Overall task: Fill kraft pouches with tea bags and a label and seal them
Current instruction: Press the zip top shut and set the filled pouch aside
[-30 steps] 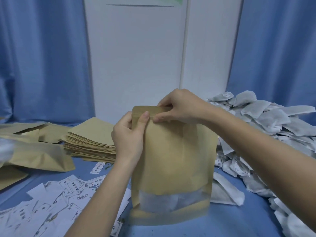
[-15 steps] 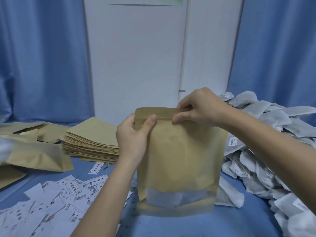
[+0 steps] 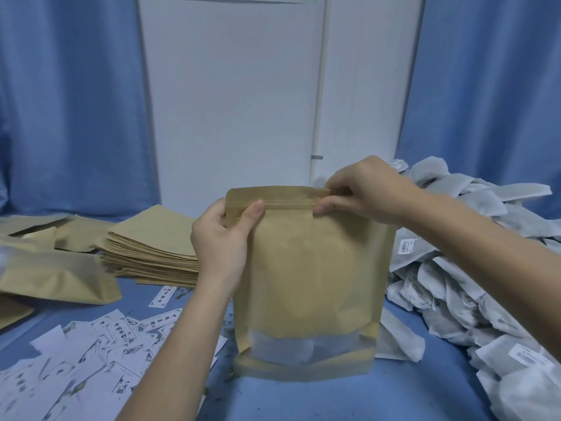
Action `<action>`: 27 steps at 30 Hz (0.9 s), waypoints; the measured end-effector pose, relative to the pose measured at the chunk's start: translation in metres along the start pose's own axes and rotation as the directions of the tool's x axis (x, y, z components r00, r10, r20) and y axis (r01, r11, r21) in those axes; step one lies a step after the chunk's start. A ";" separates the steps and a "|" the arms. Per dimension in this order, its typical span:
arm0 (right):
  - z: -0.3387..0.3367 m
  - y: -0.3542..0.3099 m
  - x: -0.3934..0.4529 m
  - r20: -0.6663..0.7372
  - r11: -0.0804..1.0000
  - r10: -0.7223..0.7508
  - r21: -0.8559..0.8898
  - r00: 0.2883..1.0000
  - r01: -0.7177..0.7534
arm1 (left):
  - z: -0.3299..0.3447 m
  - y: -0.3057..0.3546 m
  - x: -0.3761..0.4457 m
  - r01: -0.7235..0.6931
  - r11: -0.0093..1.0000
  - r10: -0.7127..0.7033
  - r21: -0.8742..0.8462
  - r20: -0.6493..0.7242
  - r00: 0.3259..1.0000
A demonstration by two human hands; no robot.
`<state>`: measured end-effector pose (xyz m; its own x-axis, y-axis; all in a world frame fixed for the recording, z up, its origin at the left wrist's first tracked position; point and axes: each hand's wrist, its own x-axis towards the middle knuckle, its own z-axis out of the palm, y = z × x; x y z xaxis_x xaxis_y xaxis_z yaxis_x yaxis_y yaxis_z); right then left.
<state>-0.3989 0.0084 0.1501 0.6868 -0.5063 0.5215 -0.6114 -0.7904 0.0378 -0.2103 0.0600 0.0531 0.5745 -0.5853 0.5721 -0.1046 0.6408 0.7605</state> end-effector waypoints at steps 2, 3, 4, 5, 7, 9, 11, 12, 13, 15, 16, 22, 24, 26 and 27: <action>-0.001 0.002 -0.001 0.001 1.000 0.001 0.022 1.000 -0.001 | -0.001 -0.002 0.002 0.000 1.000 0.000 -0.006 -0.006 1.000; -0.002 0.004 -0.002 0.009 0.999 0.013 0.038 1.000 -0.013 | -0.002 -0.003 0.002 -0.001 1.000 0.001 -0.012 -0.004 1.000; -0.003 0.006 -0.003 0.018 0.999 0.028 0.040 0.999 -0.029 | -0.003 -0.003 0.003 -0.001 1.000 0.001 -0.015 0.002 1.000; -0.003 0.008 -0.004 0.020 0.998 0.043 0.036 0.999 -0.044 | -0.004 -0.004 0.003 -0.001 1.000 0.001 -0.012 0.009 1.000; -0.006 0.012 -0.004 0.009 0.996 0.073 0.043 0.997 -0.074 | -0.005 -0.003 0.004 -0.012 1.000 0.012 -0.006 0.007 1.000; -0.008 0.016 -0.005 0.027 0.995 0.089 0.045 0.996 -0.090 | -0.008 -0.004 0.006 -0.026 1.000 0.026 -0.006 -0.017 1.000; -0.011 0.022 -0.009 0.041 0.995 0.096 0.032 0.995 -0.098 | -0.012 -0.006 0.008 -0.028 0.999 0.027 -0.025 -0.023 0.999; -0.011 0.025 -0.012 0.040 0.993 0.106 0.042 0.993 -0.108 | -0.013 -0.006 0.007 -0.027 0.999 0.027 -0.030 -0.010 1.000; -0.012 0.028 -0.015 0.038 0.992 0.113 0.056 0.993 -0.115 | -0.013 -0.006 0.008 -0.029 0.999 0.028 -0.035 -0.006 1.000; -0.014 0.033 -0.020 0.006 0.985 0.140 0.099 0.990 -0.140 | -0.014 -0.005 0.009 -0.020 0.999 0.019 -0.048 -0.023 1.000; -0.016 0.036 -0.022 -0.022 0.976 0.169 0.141 0.985 -0.164 | -0.015 -0.005 0.011 -0.019 0.997 0.017 -0.069 -0.034 0.999; -0.012 0.048 -0.029 -0.042 0.945 0.246 0.231 0.968 -0.231 | -0.017 -0.007 0.011 0.003 0.996 -0.003 -0.085 0.007 1.000; -0.007 0.042 -0.023 -0.017 0.955 0.217 0.213 0.976 -0.209 | -0.013 -0.004 0.010 0.015 0.995 -0.011 -0.096 0.044 0.999; 0.002 0.030 -0.011 -0.016 0.971 0.166 0.176 0.986 -0.161 | -0.007 -0.001 0.007 -0.001 0.996 0.009 -0.094 0.086 0.996; 0.005 0.023 -0.004 -0.011 0.978 0.137 0.157 0.990 -0.134 | -0.005 0.000 0.006 -0.012 0.996 0.021 -0.092 0.102 0.995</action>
<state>-0.4137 -0.0100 0.1447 0.5918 -0.6062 0.5313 -0.6283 -0.7598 -0.1670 -0.2034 0.0590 0.0548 0.4866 -0.6193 0.6162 -0.0362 0.6904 0.7225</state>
